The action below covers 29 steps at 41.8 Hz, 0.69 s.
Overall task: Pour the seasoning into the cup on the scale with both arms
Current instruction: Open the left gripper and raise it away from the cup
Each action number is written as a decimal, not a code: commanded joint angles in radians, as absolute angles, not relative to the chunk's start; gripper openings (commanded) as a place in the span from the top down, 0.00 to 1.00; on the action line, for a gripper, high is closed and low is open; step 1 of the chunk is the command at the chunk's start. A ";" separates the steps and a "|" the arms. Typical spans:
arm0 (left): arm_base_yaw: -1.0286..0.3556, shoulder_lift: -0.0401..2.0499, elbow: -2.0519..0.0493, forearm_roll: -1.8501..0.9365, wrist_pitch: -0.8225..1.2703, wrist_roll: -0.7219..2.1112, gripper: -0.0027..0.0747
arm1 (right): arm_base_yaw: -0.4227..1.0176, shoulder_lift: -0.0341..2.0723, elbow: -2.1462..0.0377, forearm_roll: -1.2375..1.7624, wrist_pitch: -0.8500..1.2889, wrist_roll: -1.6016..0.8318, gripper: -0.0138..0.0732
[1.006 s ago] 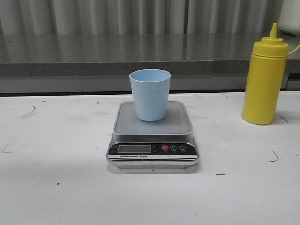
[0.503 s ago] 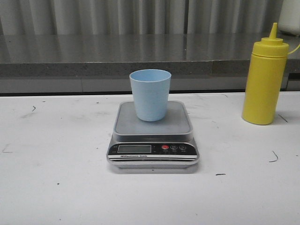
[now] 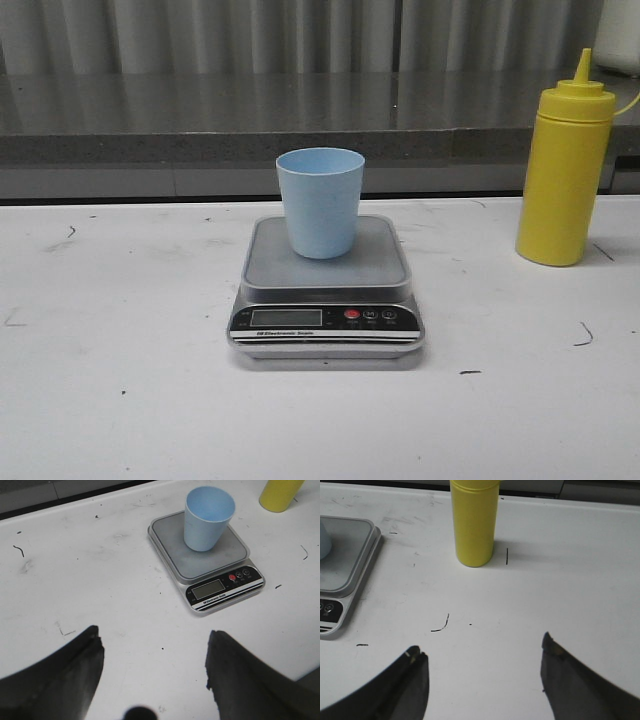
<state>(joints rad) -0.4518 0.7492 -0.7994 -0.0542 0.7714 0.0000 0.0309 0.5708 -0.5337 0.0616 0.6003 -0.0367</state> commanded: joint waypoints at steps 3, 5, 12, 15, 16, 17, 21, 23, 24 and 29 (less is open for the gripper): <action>-0.452 0.744 -0.825 -0.063 0.701 0.000 0.40 | 0.026 0.580 -0.565 0.052 0.536 -0.048 0.26; -0.452 0.744 -0.825 -0.063 0.701 0.000 0.40 | 0.026 0.580 -0.565 0.052 0.536 -0.048 0.26; -0.452 0.744 -0.825 -0.063 0.701 0.000 0.40 | 0.026 0.580 -0.565 0.052 0.527 -0.048 0.26; -0.452 0.744 -0.825 -0.063 0.701 0.000 0.40 | 0.026 0.580 -0.565 0.037 0.526 -0.049 0.24; -0.452 0.744 -0.825 -0.063 0.701 0.000 0.40 | 0.029 0.580 -0.566 0.037 0.530 -0.049 0.22; -0.452 0.744 -0.825 -0.063 0.701 0.000 0.40 | 0.033 0.580 -0.567 0.037 0.531 -0.049 0.20; -0.452 0.744 -0.825 -0.063 0.701 0.000 0.40 | 0.063 0.584 -0.567 0.026 0.532 -0.051 0.09; -0.452 0.744 -0.825 -0.063 0.701 0.000 0.40 | 0.087 0.591 -0.571 0.019 0.538 -0.055 0.08; -0.452 0.744 -0.825 -0.063 0.701 0.000 0.40 | 0.097 0.596 -0.574 0.017 0.543 -0.056 0.08; -0.452 0.744 -0.825 -0.063 0.701 0.000 0.40 | 0.154 0.653 -0.639 0.008 0.642 -0.062 0.09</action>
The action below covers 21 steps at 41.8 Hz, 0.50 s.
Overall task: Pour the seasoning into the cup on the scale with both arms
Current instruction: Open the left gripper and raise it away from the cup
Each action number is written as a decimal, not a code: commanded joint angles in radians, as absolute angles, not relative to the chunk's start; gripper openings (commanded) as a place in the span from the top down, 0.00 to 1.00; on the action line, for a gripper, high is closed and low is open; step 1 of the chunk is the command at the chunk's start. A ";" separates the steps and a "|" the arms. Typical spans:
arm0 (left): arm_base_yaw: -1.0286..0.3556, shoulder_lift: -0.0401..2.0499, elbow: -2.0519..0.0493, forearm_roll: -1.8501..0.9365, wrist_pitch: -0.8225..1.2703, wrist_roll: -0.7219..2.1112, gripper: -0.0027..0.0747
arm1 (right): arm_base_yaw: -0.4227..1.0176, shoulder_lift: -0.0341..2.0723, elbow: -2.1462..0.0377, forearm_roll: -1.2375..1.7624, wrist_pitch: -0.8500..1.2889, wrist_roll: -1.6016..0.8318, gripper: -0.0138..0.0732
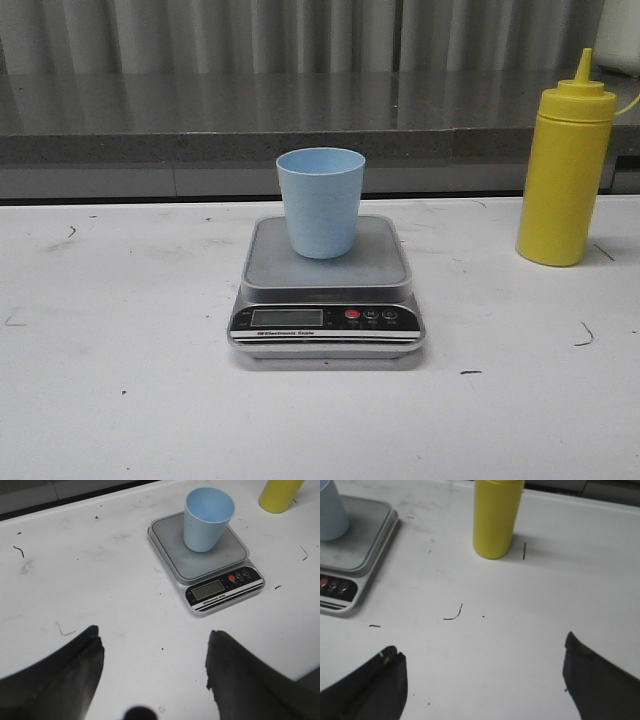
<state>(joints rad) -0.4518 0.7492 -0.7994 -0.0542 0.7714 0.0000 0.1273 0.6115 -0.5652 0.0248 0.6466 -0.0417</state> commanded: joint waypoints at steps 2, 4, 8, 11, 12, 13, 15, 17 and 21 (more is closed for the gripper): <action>-0.452 0.744 -0.825 -0.063 0.701 0.000 0.40 | 0.170 0.681 -0.686 0.008 0.702 -0.063 0.09; -0.452 0.744 -0.825 -0.063 0.701 0.000 0.40 | 0.186 0.720 -0.738 0.008 0.757 -0.063 0.09; -0.452 0.744 -0.825 -0.063 0.701 0.000 0.40 | 0.208 0.794 -0.836 0.008 0.829 -0.063 0.09; -0.452 0.744 -0.825 -0.063 0.701 0.000 0.40 | 0.212 0.842 -0.889 0.010 0.832 -0.063 0.09; -0.452 0.744 -0.825 -0.063 0.701 0.000 0.40 | 0.212 0.854 -0.901 0.010 0.823 -0.063 0.09; -0.452 0.744 -0.825 -0.063 0.701 0.000 0.40 | 0.212 0.866 -0.905 0.010 0.811 -0.063 0.09; -0.452 0.744 -0.825 -0.063 0.701 0.000 0.40 | 0.212 0.890 -0.901 0.010 0.770 -0.057 0.09; -0.452 0.744 -0.825 -0.063 0.701 0.000 0.40 | 0.212 0.911 -0.887 0.010 0.731 -0.036 0.09; -0.452 0.744 -0.825 -0.063 0.701 0.000 0.40 | 0.212 0.943 -0.821 0.012 0.607 -0.028 0.09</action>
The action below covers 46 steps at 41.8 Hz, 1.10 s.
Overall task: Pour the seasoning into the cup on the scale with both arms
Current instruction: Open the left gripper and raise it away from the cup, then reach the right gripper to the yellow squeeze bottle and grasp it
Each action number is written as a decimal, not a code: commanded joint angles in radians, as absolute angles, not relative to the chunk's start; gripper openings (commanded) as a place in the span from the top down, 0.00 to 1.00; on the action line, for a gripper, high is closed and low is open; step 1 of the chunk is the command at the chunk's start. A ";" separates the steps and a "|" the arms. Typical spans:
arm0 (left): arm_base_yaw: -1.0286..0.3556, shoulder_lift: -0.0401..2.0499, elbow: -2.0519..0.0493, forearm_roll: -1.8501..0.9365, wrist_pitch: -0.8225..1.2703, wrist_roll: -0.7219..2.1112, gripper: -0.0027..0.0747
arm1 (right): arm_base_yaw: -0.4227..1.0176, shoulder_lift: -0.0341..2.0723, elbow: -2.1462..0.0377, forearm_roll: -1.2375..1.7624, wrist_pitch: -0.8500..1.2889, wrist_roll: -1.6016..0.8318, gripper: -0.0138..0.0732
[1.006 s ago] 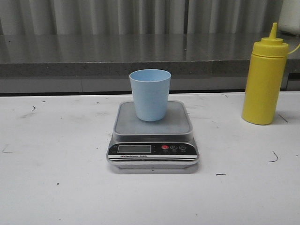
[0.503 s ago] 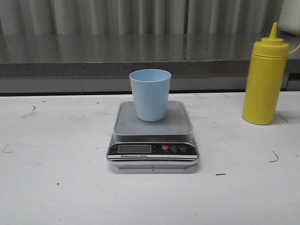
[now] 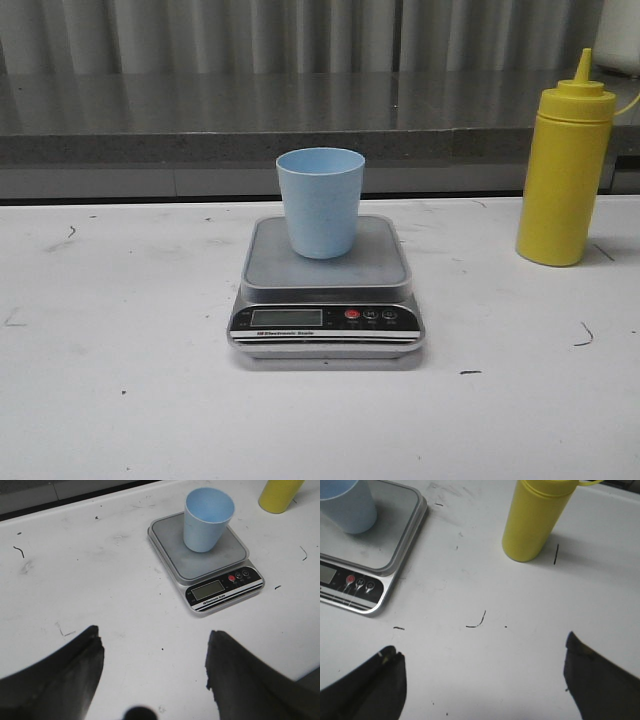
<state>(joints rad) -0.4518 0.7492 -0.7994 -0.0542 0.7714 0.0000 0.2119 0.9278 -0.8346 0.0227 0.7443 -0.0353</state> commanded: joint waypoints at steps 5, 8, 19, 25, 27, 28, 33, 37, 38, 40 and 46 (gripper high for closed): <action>-0.452 0.744 -0.825 -0.063 0.701 0.000 0.40 | 0.212 0.973 -0.699 0.016 0.384 -0.023 0.09; -0.452 0.744 -0.825 -0.063 0.701 0.000 0.40 | 0.212 0.991 -0.608 0.031 0.209 -0.019 0.09; -0.452 0.744 -0.825 -0.063 0.701 0.000 0.40 | 0.210 1.116 -0.383 0.082 -0.382 -0.020 0.09; -0.452 0.744 -0.825 -0.063 0.701 0.000 0.40 | 0.210 1.224 -0.377 0.086 -0.553 -0.022 0.09; -0.452 0.744 -0.825 -0.063 0.701 0.000 0.40 | 0.210 1.263 -0.377 0.088 -0.606 -0.022 0.09; -0.452 0.744 -0.825 -0.063 0.701 0.000 0.40 | 0.210 1.285 -0.377 0.088 -0.628 -0.022 0.09; -0.452 0.744 -0.825 -0.063 0.701 0.000 0.40 | 0.210 1.366 -0.378 0.098 -0.732 -0.022 0.09; -0.452 0.744 -0.825 -0.063 0.701 0.000 0.40 | 0.210 1.424 -0.378 0.134 -0.804 -0.040 0.09; -0.452 0.744 -0.825 -0.063 0.701 0.000 0.40 | 0.210 1.435 -0.378 0.150 -0.827 -0.052 0.09; -0.452 0.744 -0.825 -0.063 0.701 0.000 0.40 | 0.210 1.460 -0.378 0.181 -0.869 -0.067 0.09; -0.452 0.744 -0.825 -0.063 0.701 0.000 0.40 | 0.210 1.526 -0.394 0.222 -0.963 -0.087 0.09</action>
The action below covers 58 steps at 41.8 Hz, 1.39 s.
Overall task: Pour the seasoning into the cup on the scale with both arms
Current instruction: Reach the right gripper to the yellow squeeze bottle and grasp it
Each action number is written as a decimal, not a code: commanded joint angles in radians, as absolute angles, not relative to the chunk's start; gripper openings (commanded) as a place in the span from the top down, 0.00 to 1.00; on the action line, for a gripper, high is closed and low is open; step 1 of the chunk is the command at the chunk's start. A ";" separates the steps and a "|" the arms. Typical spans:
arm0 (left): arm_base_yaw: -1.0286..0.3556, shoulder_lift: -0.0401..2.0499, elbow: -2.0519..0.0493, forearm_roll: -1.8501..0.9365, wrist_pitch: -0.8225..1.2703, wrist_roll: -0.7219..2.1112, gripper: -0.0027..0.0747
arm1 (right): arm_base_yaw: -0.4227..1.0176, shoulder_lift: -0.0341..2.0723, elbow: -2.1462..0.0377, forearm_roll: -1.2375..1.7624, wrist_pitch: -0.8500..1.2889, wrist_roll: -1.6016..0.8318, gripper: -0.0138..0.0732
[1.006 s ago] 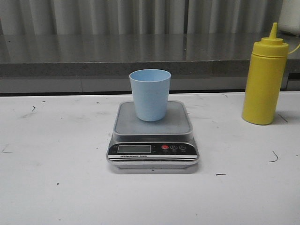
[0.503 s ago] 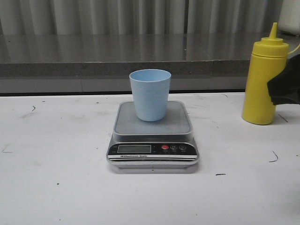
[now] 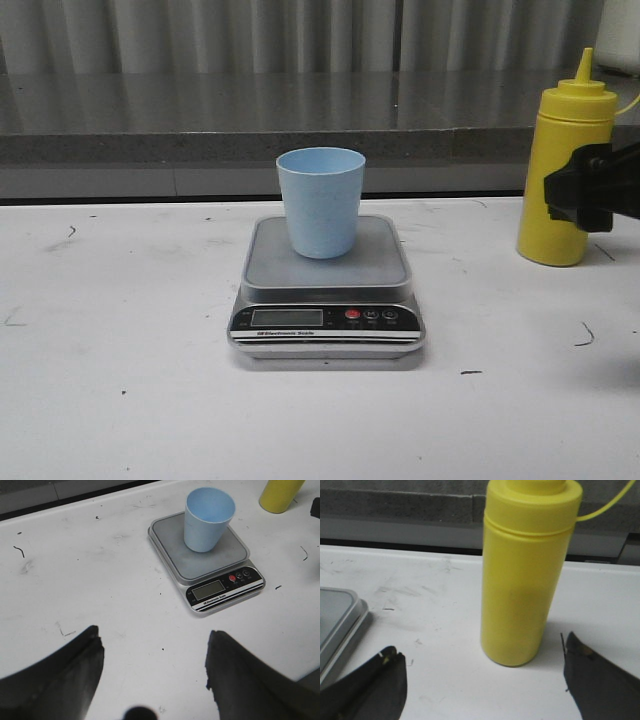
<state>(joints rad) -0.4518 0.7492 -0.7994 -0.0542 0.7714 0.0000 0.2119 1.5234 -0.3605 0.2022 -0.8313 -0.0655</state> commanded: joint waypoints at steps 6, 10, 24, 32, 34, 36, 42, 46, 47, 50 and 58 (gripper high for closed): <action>-0.452 0.744 -0.825 -0.063 0.701 0.000 0.40 | 0.191 1.604 -0.460 0.231 -0.968 -0.086 0.09; -0.452 0.744 -0.825 -0.063 0.701 0.000 0.40 | 0.173 1.637 -0.496 0.232 -0.968 -0.083 0.09; -0.452 0.744 -0.825 -0.063 0.701 0.000 0.40 | 0.140 1.746 -0.635 0.245 -0.967 -0.082 0.09; -0.452 0.744 -0.825 -0.063 0.701 0.000 0.40 | 0.128 1.822 -0.729 0.246 -0.966 -0.080 0.09; -0.452 0.744 -0.825 -0.063 0.701 0.000 0.40 | 0.128 1.842 -0.755 0.246 -0.965 -0.080 0.09; -0.452 0.744 -0.825 -0.063 0.701 0.000 0.40 | 0.128 1.857 -0.779 0.246 -0.962 -0.080 0.09; -0.452 0.744 -0.825 -0.063 0.701 0.000 0.40 | 0.125 1.902 -0.834 0.248 -0.959 -0.080 0.09; -0.452 0.744 -0.825 -0.063 0.701 0.000 0.40 | 0.122 1.922 -0.860 0.248 -0.940 -0.080 0.09; -0.452 0.744 -0.825 -0.063 0.701 0.000 0.40 | 0.122 1.922 -0.867 0.248 -0.931 -0.080 0.09; -0.452 0.744 -0.825 -0.063 0.701 0.000 0.40 | 0.122 1.923 -0.878 0.248 -0.907 -0.080 0.11; -0.452 0.744 -0.825 -0.063 0.701 0.000 0.40 | 0.122 1.917 -0.887 0.248 -0.825 -0.081 0.37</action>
<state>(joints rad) -0.4518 0.7492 -0.7994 -0.0542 0.7714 0.0000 0.1302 1.9700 -0.8608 0.2539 -0.8082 -0.0744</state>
